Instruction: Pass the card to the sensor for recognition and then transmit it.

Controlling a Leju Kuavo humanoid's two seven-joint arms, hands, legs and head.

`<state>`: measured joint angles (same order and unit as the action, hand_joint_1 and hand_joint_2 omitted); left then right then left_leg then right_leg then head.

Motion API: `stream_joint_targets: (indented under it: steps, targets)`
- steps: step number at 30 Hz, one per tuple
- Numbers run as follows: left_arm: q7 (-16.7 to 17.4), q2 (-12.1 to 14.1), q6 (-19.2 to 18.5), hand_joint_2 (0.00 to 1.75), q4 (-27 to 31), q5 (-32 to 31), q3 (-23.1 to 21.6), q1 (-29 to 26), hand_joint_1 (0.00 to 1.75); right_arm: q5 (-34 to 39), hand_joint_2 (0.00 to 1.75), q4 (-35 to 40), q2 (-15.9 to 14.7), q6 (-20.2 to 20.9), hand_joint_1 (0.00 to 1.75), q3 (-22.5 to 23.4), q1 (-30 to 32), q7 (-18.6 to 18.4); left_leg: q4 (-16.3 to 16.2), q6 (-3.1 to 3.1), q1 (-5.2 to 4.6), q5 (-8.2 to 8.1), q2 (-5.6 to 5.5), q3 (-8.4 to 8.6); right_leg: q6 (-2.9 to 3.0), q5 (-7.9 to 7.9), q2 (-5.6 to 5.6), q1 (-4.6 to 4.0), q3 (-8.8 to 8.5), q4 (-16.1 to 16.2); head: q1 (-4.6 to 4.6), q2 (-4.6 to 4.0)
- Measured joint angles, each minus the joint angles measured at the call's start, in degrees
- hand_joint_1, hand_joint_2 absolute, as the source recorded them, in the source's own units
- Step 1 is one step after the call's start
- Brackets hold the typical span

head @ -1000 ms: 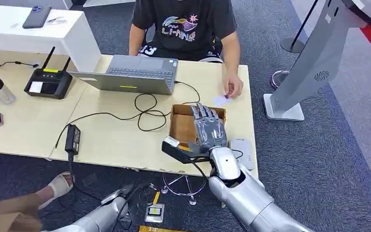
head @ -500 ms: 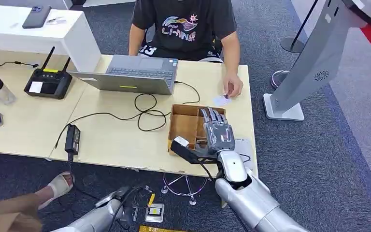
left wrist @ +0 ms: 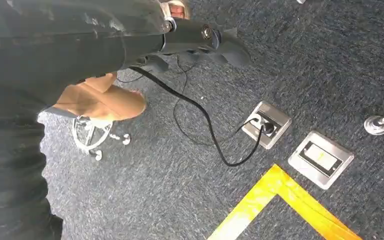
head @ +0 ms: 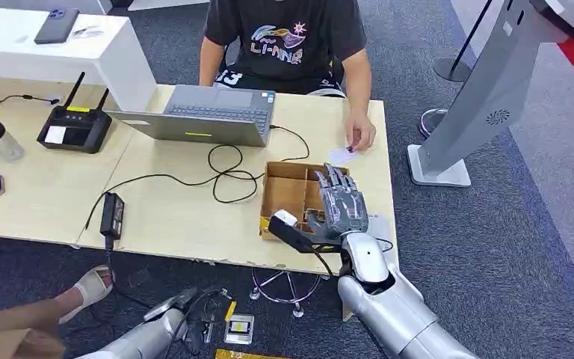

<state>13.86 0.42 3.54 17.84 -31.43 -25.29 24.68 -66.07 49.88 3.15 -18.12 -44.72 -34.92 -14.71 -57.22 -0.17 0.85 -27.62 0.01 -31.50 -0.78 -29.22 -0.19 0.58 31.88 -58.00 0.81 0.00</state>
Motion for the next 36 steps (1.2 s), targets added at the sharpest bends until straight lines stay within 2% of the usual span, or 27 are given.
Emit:
stream_joint_targets:
  steps: [1,4,6,9,12,16,18,20,22,24,25,29,36]
  targets:
    - [-0.1,0.0,0.0,1.75,0.0,-0.1,0.0,0.0,0.00,0.0,1.75,0.1,-0.1,0.1,0.70,0.0,0.0,0.0,0.0,0.00,0.00,0.00,0.00,0.00,0.00,0.00,0.00,0.00,0.00,0.0,-0.02,0.00]
    - [-0.5,0.1,-0.2,1.75,0.0,-0.3,0.0,0.0,0.00,-0.1,1.75,0.6,-0.3,0.2,0.70,0.0,0.2,0.0,0.0,0.00,0.00,0.00,0.01,0.01,0.00,0.00,0.01,0.00,0.00,0.0,0.00,0.00]
    - [-0.8,0.1,-0.4,1.75,0.0,-0.4,0.0,0.0,0.00,-0.1,1.75,0.9,-0.5,0.3,0.77,0.0,0.3,-0.1,0.0,0.00,0.00,0.00,0.01,0.01,0.00,0.00,0.01,0.00,0.00,0.0,0.00,0.00]
    - [-0.8,0.1,-0.5,1.75,0.0,-0.7,-0.1,0.0,0.00,-0.1,1.75,1.0,-0.7,0.6,0.77,0.0,0.4,-0.1,0.0,0.00,0.00,0.00,0.01,0.01,0.00,0.00,0.01,0.00,0.00,0.0,0.00,0.00]
    - [-0.8,0.1,-0.6,1.75,0.0,-1.0,-0.2,0.0,0.00,-0.3,1.75,1.0,-1.0,0.9,0.70,0.0,0.7,-0.1,0.0,0.00,0.00,0.00,0.01,0.01,0.00,0.00,0.01,0.00,0.00,0.0,0.00,0.00]
    - [-0.9,0.1,-0.8,1.75,0.0,-1.2,-0.5,0.1,0.00,-0.5,1.75,1.0,-1.3,1.2,0.89,0.0,0.9,-0.1,0.0,0.00,0.00,0.00,0.01,0.01,0.00,0.00,0.02,0.00,0.00,0.0,-0.02,0.00]
    - [-0.9,0.1,-0.9,1.75,0.0,-1.2,-0.5,0.1,0.00,-0.7,1.75,1.2,-1.5,1.5,0.84,0.0,1.0,-0.2,0.0,0.00,0.00,0.00,0.01,0.01,0.00,0.00,0.02,0.00,0.00,0.0,0.00,0.00]
    - [-0.9,0.2,-1.0,1.75,0.0,-1.2,-0.5,0.1,0.00,-0.9,1.75,1.3,-1.6,1.8,0.89,0.0,1.0,-0.3,0.0,0.00,0.00,0.00,0.01,0.02,0.00,0.00,0.01,0.00,0.00,0.0,0.00,0.00]
    - [-0.9,0.2,-1.1,1.75,0.0,-1.2,-0.6,0.1,0.00,-1.0,1.75,1.4,-1.7,2.1,1.15,0.0,1.1,-0.4,0.0,0.00,0.00,0.00,0.01,0.01,0.00,0.00,0.02,0.00,0.00,0.0,-0.02,0.00]
    - [-0.9,0.2,-1.1,1.75,0.0,-1.2,-0.6,0.1,0.00,-1.1,1.75,1.4,-1.7,2.3,1.17,0.0,1.2,-0.4,0.0,0.00,0.00,0.00,0.01,0.01,0.00,0.00,0.01,0.00,0.00,0.0,-0.02,0.00]
    - [-0.9,0.2,-1.1,1.75,0.0,-1.2,-0.6,0.1,0.00,-1.3,1.75,1.4,-1.7,2.3,1.55,0.0,1.2,-0.5,0.0,0.00,0.00,0.00,0.01,0.01,0.00,0.00,0.01,0.00,0.00,0.0,0.00,0.00]
    - [-1.0,0.2,-1.2,1.75,0.0,-1.2,-0.6,0.0,0.00,-1.5,1.75,1.5,-1.7,2.6,1.62,-0.1,1.4,-0.2,0.0,0.00,0.00,0.00,0.01,0.01,0.00,0.00,0.01,0.00,-0.01,0.0,0.00,0.00]
    - [-1.8,0.7,-1.2,1.75,0.0,-1.4,-0.6,0.0,0.00,-1.4,1.75,1.5,-1.7,2.5,1.64,-0.1,1.4,0.6,0.0,0.00,0.00,0.00,0.01,0.00,0.00,0.00,0.01,0.00,-0.01,0.0,0.00,0.00]
